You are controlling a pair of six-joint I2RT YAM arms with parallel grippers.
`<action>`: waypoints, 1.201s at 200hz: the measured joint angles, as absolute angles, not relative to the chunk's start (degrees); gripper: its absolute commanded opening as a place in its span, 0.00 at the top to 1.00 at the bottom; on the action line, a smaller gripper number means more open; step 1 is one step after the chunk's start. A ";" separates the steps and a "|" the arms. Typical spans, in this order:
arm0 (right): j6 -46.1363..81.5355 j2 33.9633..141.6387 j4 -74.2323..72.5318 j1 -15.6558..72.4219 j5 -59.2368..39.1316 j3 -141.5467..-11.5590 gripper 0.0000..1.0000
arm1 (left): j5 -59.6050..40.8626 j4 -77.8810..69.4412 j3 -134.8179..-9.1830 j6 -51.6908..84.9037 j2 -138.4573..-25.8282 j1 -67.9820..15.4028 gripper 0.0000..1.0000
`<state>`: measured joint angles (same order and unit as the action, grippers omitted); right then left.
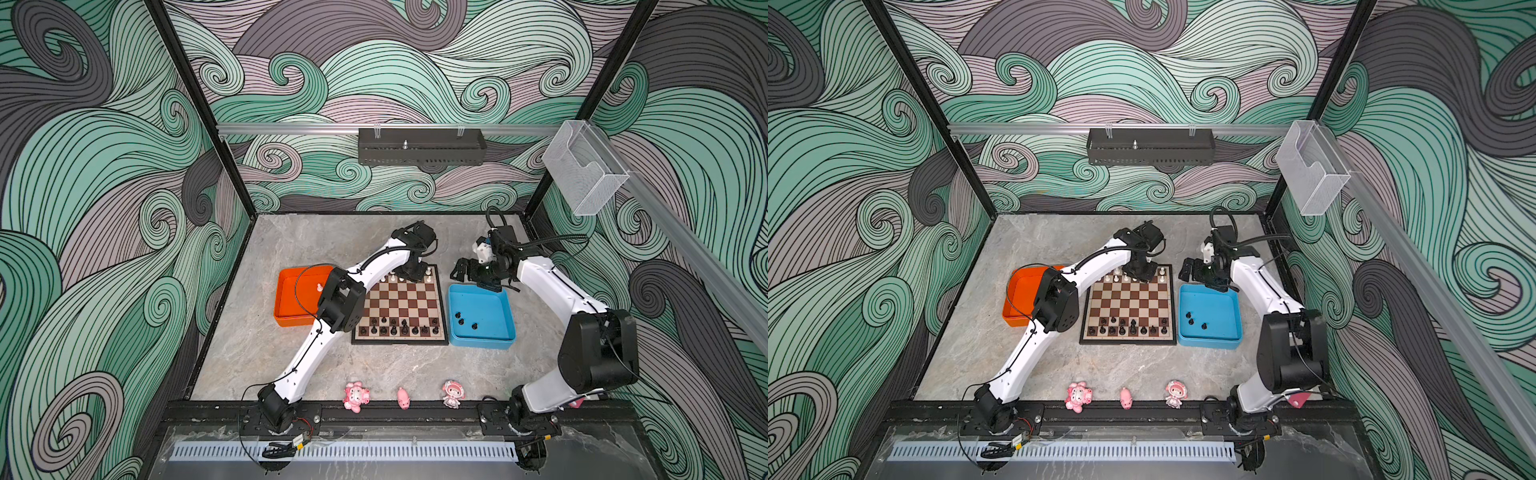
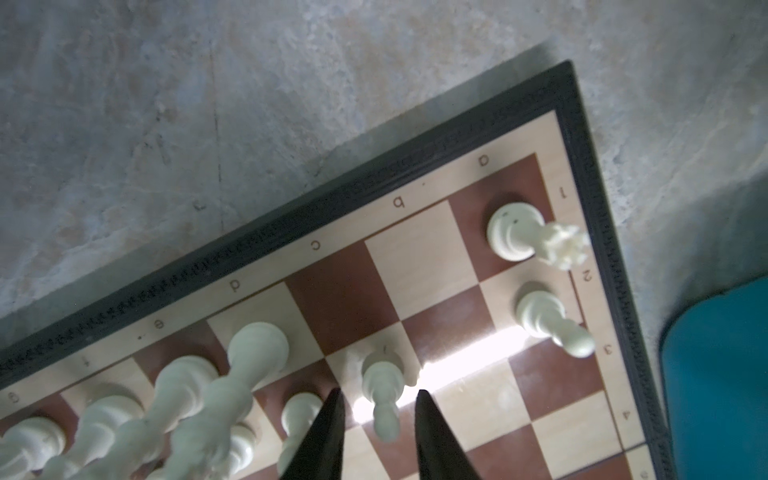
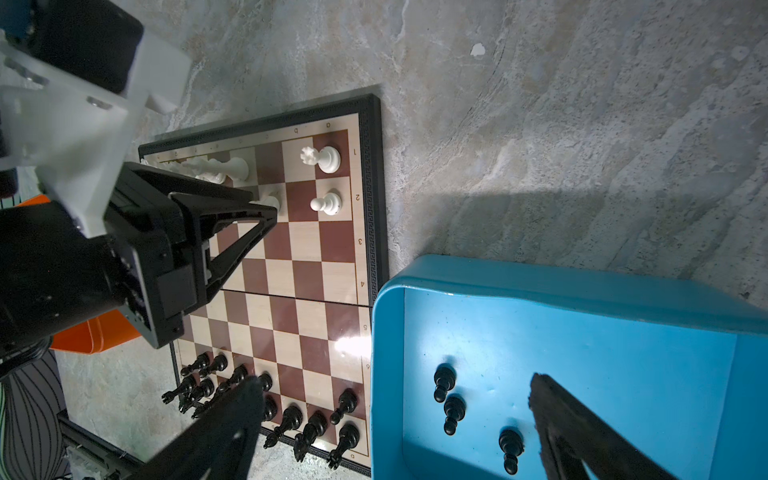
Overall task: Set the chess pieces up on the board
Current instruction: 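Lower the white pawn into the white pawn row and release it, then raise left gripper toward the orange bin while right gripper moves over blue bin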
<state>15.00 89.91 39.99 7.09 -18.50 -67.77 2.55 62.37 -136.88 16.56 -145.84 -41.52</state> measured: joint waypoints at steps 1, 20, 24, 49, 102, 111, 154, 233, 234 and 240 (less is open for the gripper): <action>15.00 89.91 39.99 7.09 -18.50 -67.77 0.00 | 2.55 62.37 -136.88 16.56 -145.84 -41.52 0.67; 15.00 89.91 39.99 7.09 -18.50 -67.77 0.00 | 2.55 62.35 -136.90 16.56 -145.80 -41.52 0.66; 15.00 89.91 39.99 7.09 -18.50 -67.77 0.00 | 2.52 62.35 -136.88 16.56 -145.75 -41.52 0.66; 15.00 89.91 39.99 7.09 -18.50 -67.77 0.00 | 2.48 62.35 -136.88 16.56 -145.23 -41.52 0.66; 15.03 89.86 40.01 7.09 -18.48 -67.77 0.00 | 2.46 62.26 -136.88 16.51 -140.94 -41.56 0.62; 15.05 89.78 40.03 7.09 -18.41 -67.77 0.00 | 2.57 62.28 -136.88 16.53 -139.94 -41.56 0.58; 15.46 87.92 40.93 7.07 -16.03 -67.77 0.00 | 4.25 62.61 -136.51 16.56 -134.19 -41.56 0.28; 15.18 84.33 44.42 6.61 -13.43 -61.71 0.10 | 8.67 66.52 -125.10 16.71 -117.19 -37.06 0.04; 15.16 84.31 44.49 6.63 -13.41 -61.58 0.10 | 8.67 66.50 -124.79 16.71 -116.92 -36.88 0.04; 15.11 84.23 44.95 6.74 -13.06 -60.64 0.11 | 8.58 66.11 -121.80 16.71 -114.69 -35.35 0.04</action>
